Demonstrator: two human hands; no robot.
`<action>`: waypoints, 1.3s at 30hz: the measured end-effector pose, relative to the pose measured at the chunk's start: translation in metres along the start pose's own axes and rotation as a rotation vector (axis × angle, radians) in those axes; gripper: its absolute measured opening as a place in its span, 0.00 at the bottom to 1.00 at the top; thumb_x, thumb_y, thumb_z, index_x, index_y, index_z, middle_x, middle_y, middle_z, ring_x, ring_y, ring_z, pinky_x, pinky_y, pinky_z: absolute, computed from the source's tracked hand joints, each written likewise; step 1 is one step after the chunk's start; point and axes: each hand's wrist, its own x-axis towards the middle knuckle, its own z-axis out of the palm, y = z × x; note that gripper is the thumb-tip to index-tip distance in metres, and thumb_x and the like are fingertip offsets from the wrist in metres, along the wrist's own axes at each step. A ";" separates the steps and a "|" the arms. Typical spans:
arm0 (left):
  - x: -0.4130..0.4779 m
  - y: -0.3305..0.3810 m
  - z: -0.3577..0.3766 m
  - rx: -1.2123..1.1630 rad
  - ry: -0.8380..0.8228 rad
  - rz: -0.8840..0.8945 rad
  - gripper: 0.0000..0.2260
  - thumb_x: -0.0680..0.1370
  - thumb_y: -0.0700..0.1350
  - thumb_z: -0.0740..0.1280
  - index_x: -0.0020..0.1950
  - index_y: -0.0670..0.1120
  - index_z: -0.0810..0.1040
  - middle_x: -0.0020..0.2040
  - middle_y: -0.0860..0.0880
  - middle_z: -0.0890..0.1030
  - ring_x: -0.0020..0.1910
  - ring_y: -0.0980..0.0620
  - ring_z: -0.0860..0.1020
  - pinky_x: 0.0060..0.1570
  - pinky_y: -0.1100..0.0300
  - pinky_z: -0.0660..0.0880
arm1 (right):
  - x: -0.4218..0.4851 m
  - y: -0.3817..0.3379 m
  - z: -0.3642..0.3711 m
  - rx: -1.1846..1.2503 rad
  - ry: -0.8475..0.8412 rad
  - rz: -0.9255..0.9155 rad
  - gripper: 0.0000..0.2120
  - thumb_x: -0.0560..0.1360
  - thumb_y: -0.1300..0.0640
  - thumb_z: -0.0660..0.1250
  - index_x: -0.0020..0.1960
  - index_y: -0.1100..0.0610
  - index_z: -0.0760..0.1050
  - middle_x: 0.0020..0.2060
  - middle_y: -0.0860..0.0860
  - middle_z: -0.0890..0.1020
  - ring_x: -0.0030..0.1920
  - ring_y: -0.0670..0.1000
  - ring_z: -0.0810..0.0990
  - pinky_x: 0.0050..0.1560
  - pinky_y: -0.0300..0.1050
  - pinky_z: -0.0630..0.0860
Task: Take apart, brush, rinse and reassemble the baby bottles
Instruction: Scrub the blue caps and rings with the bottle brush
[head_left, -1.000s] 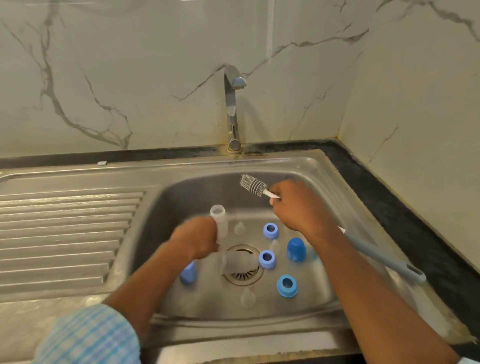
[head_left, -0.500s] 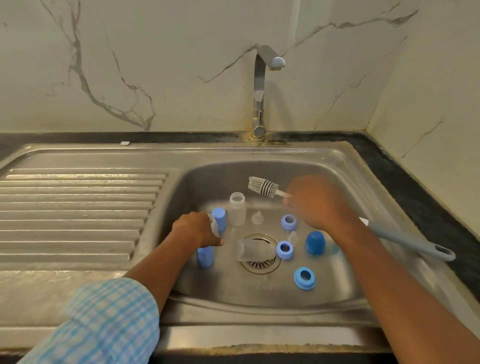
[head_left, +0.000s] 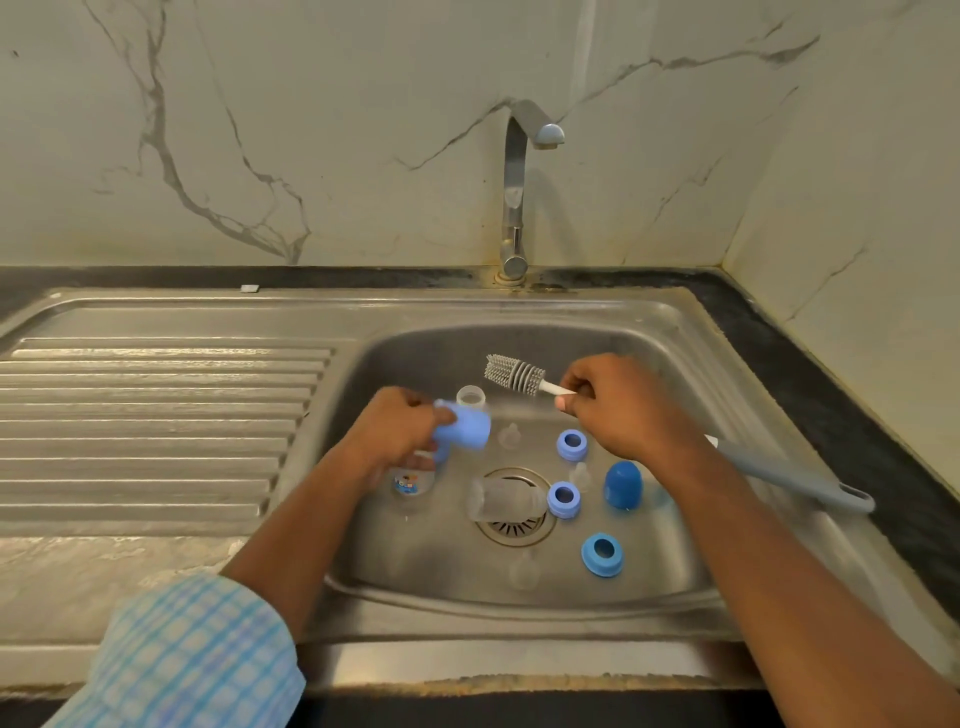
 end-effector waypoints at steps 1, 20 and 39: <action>-0.002 0.007 0.000 -0.242 0.016 -0.020 0.04 0.78 0.42 0.69 0.50 0.42 0.79 0.45 0.42 0.78 0.36 0.48 0.78 0.36 0.54 0.82 | 0.000 0.000 -0.001 0.011 0.008 -0.005 0.05 0.78 0.53 0.68 0.47 0.54 0.80 0.35 0.50 0.79 0.35 0.50 0.76 0.33 0.42 0.67; -0.002 0.022 0.019 -0.786 -0.086 0.004 0.11 0.81 0.39 0.62 0.63 0.41 0.76 0.55 0.38 0.81 0.48 0.45 0.82 0.46 0.56 0.81 | -0.004 -0.018 -0.001 -0.034 0.030 -0.073 0.13 0.75 0.61 0.65 0.55 0.51 0.83 0.44 0.51 0.85 0.42 0.53 0.81 0.48 0.51 0.79; -0.010 0.023 0.032 -1.086 -0.027 0.165 0.32 0.66 0.41 0.74 0.69 0.39 0.70 0.61 0.36 0.79 0.47 0.45 0.85 0.43 0.55 0.83 | -0.006 -0.045 0.020 -0.121 0.082 -0.154 0.08 0.81 0.52 0.62 0.49 0.55 0.76 0.35 0.49 0.75 0.37 0.54 0.75 0.36 0.48 0.70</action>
